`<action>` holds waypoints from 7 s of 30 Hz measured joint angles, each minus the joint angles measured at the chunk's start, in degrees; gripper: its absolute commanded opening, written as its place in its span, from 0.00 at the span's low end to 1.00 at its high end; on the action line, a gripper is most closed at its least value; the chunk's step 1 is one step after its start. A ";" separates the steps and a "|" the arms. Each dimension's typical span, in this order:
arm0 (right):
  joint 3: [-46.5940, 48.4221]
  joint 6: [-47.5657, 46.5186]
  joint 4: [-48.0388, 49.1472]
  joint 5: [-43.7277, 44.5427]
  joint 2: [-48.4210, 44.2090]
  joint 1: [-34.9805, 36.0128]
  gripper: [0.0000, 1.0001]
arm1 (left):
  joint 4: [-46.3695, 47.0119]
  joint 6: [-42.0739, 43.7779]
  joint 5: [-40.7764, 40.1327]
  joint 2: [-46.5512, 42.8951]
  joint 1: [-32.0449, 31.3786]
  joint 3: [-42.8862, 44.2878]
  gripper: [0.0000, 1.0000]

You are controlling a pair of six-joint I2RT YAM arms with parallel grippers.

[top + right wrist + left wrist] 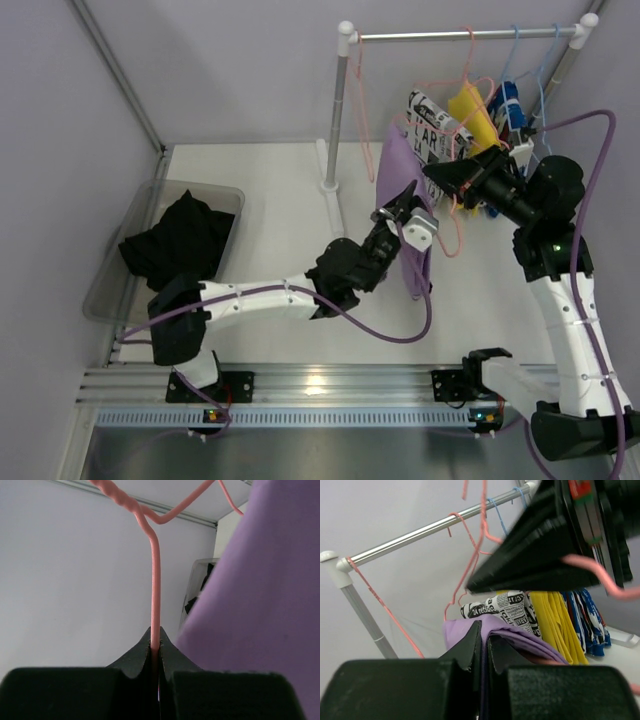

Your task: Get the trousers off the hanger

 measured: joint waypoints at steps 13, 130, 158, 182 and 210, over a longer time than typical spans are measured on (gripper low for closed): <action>-4.74 -9.99 -0.57 2.71 -0.15 -0.02 0.00 | -17.92 -7.48 1.07 -10.93 0.09 8.81 0.00; 0.61 -43.08 -14.25 10.21 6.03 1.75 0.00 | -47.74 -37.00 19.61 -32.48 74.23 -27.58 0.15; 6.05 -49.46 -21.62 9.16 5.81 1.75 0.00 | -90.55 -40.96 50.07 -50.88 72.98 -6.71 0.99; 51.65 -55.65 -21.70 19.87 45.97 8.31 0.00 | -94.47 -44.37 46.47 -47.41 72.98 -3.45 0.99; 38.66 -57.66 -19.98 22.58 40.52 9.88 0.70 | -98.33 -42.40 43.45 -42.66 72.98 -1.33 0.99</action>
